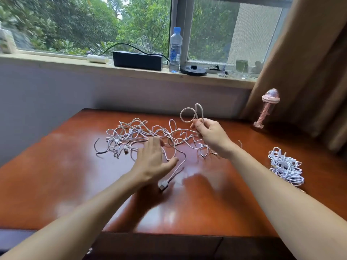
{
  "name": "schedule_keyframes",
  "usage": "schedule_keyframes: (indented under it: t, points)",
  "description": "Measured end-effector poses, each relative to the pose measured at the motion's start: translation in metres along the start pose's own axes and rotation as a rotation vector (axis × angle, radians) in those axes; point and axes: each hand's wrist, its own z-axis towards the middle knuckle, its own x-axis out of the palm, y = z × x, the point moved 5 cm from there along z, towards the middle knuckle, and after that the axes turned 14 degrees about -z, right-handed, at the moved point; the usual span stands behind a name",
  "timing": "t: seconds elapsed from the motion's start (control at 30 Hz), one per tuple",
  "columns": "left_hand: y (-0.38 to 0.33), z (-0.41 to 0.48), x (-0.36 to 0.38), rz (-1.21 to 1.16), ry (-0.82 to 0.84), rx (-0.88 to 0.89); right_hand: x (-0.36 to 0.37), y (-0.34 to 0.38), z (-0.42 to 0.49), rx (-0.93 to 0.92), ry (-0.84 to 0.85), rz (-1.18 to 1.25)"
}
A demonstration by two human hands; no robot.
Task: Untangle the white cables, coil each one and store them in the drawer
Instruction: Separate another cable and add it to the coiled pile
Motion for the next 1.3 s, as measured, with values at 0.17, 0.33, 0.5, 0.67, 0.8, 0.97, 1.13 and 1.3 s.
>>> schedule_keyframes:
  t: [0.17, 0.33, 0.5, 0.67, 0.8, 0.97, 1.13, 1.3]
  points:
    - [-0.003, -0.016, 0.014, 0.175, 0.079, 0.109, 0.006, -0.011, 0.006, 0.049, -0.032, 0.042]
    - [-0.006, -0.018, 0.021, 0.294, 0.142, 0.096, 0.018, -0.013, 0.003, 0.061, -0.016, 0.028]
    - [-0.013, -0.022, 0.018, 0.278, 0.091, 0.12, 0.02, -0.014, 0.005, 0.07, -0.012, 0.014]
    - [-0.017, -0.021, 0.015, 0.265, 0.096, 0.138, 0.019, -0.012, 0.01, 0.07, -0.002, 0.031]
    - [-0.02, -0.014, 0.009, 0.064, 0.048, 0.095, 0.022, -0.009, 0.016, 0.071, -0.002, 0.022]
    - [-0.027, 0.007, 0.0, -0.256, -0.075, 0.084, 0.03, -0.011, 0.026, 0.071, 0.015, -0.012]
    - [-0.02, 0.032, -0.002, -0.468, -0.175, -0.064, 0.032, -0.018, 0.033, 0.073, 0.015, 0.028]
    - [-0.006, 0.055, -0.002, -0.644, -0.277, -0.185, 0.029, -0.031, 0.037, 0.064, -0.018, -0.045]
